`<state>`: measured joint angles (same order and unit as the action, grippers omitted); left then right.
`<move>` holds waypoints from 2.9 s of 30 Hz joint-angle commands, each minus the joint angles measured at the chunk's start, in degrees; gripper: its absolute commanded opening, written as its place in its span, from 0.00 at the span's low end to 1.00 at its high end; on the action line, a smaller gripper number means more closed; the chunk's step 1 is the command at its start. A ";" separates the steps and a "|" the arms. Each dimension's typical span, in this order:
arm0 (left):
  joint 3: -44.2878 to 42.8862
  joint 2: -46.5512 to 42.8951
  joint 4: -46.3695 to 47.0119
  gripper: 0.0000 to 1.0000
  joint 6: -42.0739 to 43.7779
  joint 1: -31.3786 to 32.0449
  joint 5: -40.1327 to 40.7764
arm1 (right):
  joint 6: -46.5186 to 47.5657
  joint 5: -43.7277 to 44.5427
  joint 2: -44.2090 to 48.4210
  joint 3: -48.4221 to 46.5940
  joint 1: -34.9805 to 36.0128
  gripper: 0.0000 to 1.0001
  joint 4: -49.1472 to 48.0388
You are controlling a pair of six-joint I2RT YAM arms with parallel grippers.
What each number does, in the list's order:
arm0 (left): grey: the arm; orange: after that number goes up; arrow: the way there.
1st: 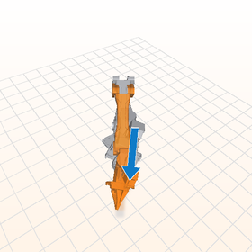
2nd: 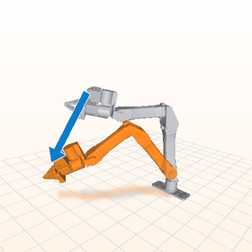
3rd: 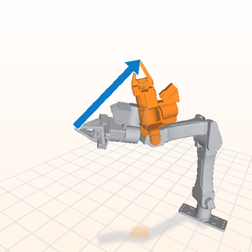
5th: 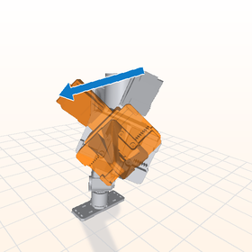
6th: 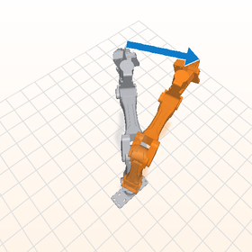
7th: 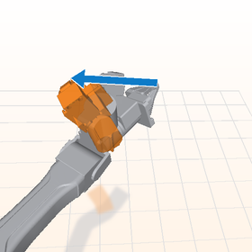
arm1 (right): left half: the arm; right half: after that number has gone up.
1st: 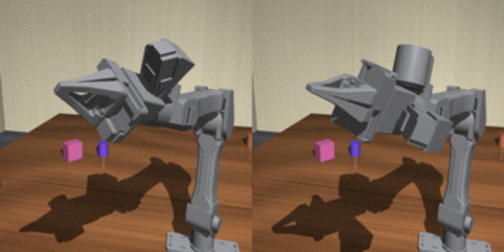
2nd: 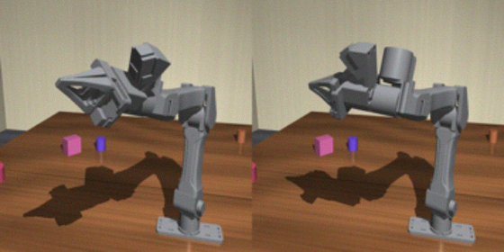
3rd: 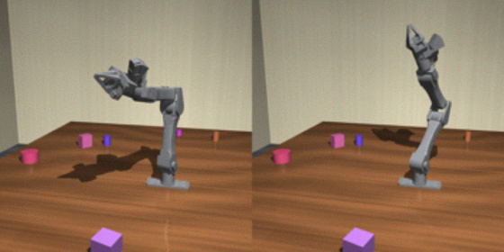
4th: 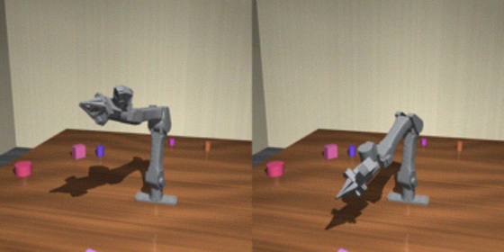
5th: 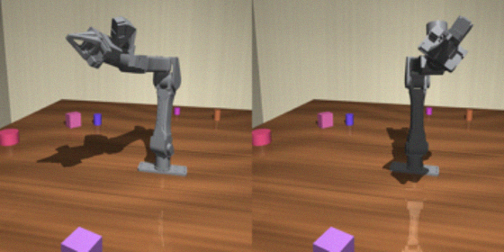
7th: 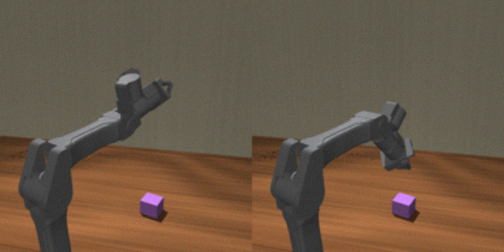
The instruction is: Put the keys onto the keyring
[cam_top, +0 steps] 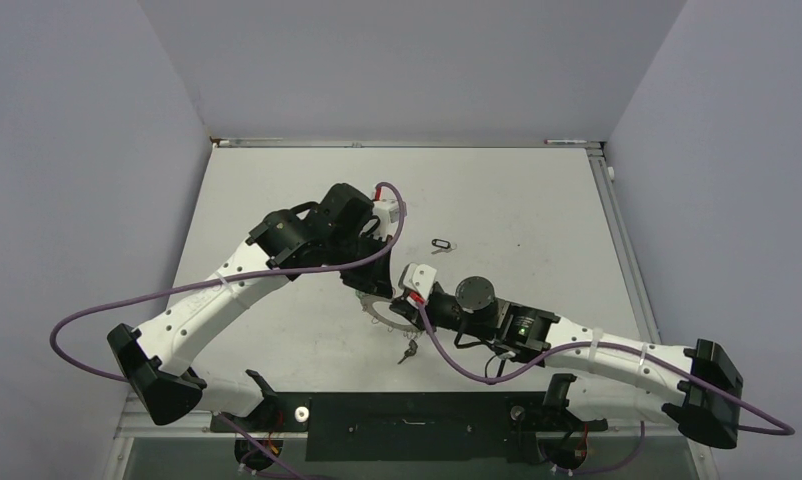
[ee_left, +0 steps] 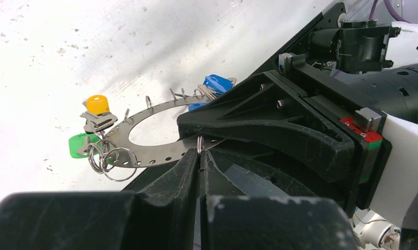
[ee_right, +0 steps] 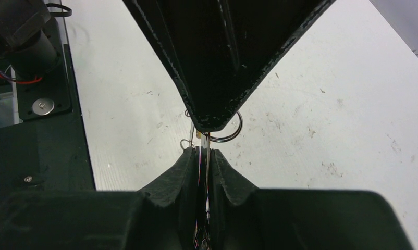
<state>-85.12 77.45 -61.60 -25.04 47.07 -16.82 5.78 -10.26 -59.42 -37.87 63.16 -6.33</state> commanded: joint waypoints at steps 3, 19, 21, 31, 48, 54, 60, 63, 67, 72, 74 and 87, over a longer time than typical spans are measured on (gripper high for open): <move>1.15 -0.21 2.58 0.00 -0.59 0.13 5.42 | -1.06 7.77 -1.76 -5.79 1.91 0.05 -0.72; 2.46 0.93 2.58 0.00 -1.42 2.11 8.64 | -3.64 24.35 -6.70 -8.74 4.61 0.05 0.39; 2.34 0.80 2.31 0.00 -1.34 2.12 8.25 | -3.11 24.50 -6.59 -8.59 4.55 0.05 0.52; 0.40 1.12 -2.41 0.00 0.82 1.86 6.70 | 2.96 20.50 -4.54 -6.14 4.35 0.05 0.70; -2.86 1.56 -5.12 0.00 1.66 0.84 6.26 | 5.65 16.83 -6.24 -5.36 4.22 0.05 0.59; -3.30 1.55 -5.79 0.00 1.57 0.84 5.92 | 5.49 15.47 -6.82 -4.30 4.25 0.28 -0.74; -3.39 1.48 -5.63 0.00 1.14 0.87 5.35 | 5.65 12.68 -6.29 -3.25 4.18 0.40 -3.86; -3.25 1.31 -5.56 0.00 0.97 0.91 4.92 | 6.07 11.97 -5.97 -2.43 4.23 0.43 -6.11; -2.95 1.38 -5.54 0.00 0.71 0.96 4.47 | 6.59 8.92 -5.73 -0.70 3.87 0.43 -10.58; -2.64 1.35 -5.71 0.00 0.45 0.94 4.20 | 6.33 5.46 -5.68 1.68 3.08 0.42 -15.90; -2.53 1.29 -5.79 0.00 0.35 0.99 4.15 | 5.97 4.29 -5.90 2.06 2.59 0.42 -17.53; -2.15 1.05 -6.20 0.00 -0.10 0.98 3.65 | 4.97 -0.08 -9.23 2.87 0.87 0.22 -23.36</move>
<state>-85.56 79.33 -68.01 -24.67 48.12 -11.05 11.29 -8.40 -68.16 -35.48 64.90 -23.35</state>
